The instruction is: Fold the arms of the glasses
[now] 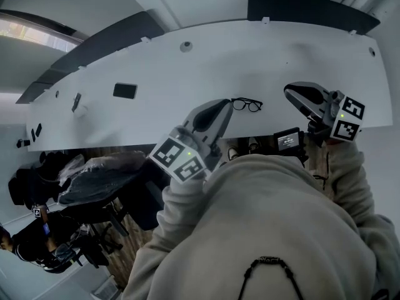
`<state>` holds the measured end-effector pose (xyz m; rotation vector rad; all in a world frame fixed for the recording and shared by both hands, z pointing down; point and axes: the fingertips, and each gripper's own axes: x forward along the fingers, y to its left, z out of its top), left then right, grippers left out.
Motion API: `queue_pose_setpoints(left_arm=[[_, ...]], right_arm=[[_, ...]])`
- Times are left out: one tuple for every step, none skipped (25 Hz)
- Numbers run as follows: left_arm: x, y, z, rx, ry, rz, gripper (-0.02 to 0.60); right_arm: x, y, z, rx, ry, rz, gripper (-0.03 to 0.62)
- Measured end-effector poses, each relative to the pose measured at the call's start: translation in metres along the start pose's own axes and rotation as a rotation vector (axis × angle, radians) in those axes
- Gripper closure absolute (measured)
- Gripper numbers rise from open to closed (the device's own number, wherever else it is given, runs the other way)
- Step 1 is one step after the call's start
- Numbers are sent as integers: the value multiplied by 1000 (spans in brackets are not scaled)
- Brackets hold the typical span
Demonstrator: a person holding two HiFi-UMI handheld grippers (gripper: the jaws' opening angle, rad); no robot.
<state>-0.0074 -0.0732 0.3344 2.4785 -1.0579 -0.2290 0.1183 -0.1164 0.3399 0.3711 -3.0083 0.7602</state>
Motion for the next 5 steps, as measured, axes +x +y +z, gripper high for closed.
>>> queue_pose_setpoints(left_arm=[[0,1,1,-4,-2,-3,577],[-1,1,1,-5,-3,-6,576],[-2,2,2,-4,-3,-9,576],[-2,2,3,-1,-2,-12,577],[-2,2,3,1,-1,-14,576]], right_arm=[[1,0,-3,-3,11,-3,574],[3,-1,-6,-3,20,-6,574],[4,-1,-8,-2,26,-9,574],[5,-1,-9,-2,31,-11,574],[6,0,-11,-2,36,-14,574]])
